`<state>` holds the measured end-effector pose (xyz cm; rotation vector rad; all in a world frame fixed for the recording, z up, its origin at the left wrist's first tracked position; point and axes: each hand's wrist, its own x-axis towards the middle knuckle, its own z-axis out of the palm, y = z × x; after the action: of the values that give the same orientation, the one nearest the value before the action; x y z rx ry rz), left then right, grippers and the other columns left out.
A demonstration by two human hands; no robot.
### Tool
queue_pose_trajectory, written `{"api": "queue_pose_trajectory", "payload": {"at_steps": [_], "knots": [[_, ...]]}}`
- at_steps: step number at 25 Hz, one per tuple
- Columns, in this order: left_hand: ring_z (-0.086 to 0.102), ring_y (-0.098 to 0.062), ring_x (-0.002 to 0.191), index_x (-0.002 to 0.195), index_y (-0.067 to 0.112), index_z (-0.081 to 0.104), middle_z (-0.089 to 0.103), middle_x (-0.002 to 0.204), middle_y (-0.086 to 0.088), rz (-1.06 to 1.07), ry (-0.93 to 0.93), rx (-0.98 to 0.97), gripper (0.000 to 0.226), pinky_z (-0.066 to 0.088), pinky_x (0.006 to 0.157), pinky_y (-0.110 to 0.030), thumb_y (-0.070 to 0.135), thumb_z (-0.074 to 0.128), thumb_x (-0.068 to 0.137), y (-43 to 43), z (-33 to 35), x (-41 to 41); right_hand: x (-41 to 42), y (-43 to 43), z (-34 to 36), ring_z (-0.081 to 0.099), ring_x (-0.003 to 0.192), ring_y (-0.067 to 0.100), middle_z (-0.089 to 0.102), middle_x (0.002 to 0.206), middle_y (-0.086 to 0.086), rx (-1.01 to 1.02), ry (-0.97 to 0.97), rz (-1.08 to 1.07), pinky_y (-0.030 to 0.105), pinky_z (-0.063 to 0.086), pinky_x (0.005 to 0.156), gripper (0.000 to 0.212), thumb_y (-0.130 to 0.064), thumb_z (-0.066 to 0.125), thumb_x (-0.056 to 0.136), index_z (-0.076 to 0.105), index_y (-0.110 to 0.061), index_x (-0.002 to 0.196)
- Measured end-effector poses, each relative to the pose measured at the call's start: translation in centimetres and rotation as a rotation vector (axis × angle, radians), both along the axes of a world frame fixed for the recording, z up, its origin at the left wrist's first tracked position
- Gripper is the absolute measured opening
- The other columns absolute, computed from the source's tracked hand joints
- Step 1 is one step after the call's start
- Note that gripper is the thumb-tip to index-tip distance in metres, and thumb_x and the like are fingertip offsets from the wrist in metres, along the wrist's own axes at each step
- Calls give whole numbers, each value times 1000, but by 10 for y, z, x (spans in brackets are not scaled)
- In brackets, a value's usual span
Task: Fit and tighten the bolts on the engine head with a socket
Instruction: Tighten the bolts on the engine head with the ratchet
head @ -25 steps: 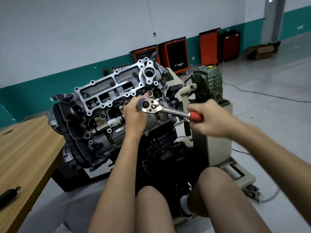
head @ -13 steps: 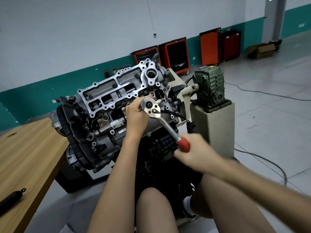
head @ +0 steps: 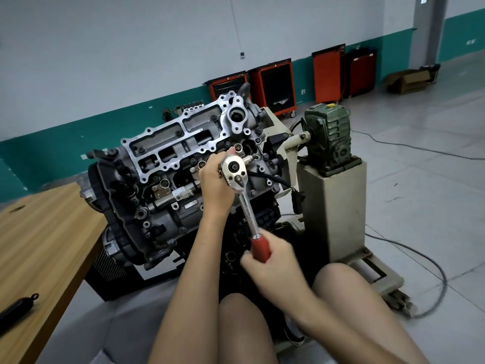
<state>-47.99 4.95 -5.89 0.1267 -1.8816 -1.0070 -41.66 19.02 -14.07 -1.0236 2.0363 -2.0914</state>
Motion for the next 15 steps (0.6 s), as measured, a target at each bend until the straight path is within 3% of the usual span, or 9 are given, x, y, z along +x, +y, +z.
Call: {"api": "queue_pose_trajectory", "payload": {"at_steps": [2,4,7,9,11,13,15], "knots": [[28,-4,50,44,39,44,38,43,17,-33,-15,-20,51,29,56,-27,32,53,94,-1,3,2,10,-14,-3,31,42,3,36,47,-9,-35,-53,7,15,29,43,29,-7,56,73,39,-25,58],[33,0,47,48,40,49,43,45,20,-49,-10,-139,50,29,54,-15,24,55,95,-4,3,4,-9,5,5,31,43,3,36,46,-9,80,42,-16,18,28,44,35,0,59,74,38,-23,57],[43,5,47,52,37,56,49,47,21,-108,-39,-131,46,35,55,-8,14,58,92,-11,8,3,-69,56,43,37,42,3,39,45,-11,417,355,45,17,28,45,38,1,63,73,38,-21,56],[47,4,53,53,37,61,54,51,18,-116,-76,-111,49,40,57,-14,4,57,89,-14,8,2,-106,80,81,45,45,3,45,48,-10,610,578,54,13,33,47,27,-4,64,74,48,-22,61],[48,6,52,66,27,70,56,53,13,-95,-74,-104,39,36,53,-7,-2,54,87,-13,5,0,-124,88,103,50,49,6,50,52,-8,659,734,14,14,35,48,12,-11,63,74,55,-20,70],[54,9,54,83,8,73,61,62,10,-89,-53,-34,22,39,50,-4,-1,54,88,-11,1,0,-121,84,94,50,48,8,52,53,-7,616,714,-24,18,39,49,15,-8,64,75,55,-19,70],[52,2,51,82,-4,66,62,66,2,-83,-36,19,15,38,47,-6,1,55,89,-10,-2,-1,-98,74,63,43,45,8,48,51,-5,487,572,-62,23,36,49,25,-1,66,74,50,-19,66]]}}
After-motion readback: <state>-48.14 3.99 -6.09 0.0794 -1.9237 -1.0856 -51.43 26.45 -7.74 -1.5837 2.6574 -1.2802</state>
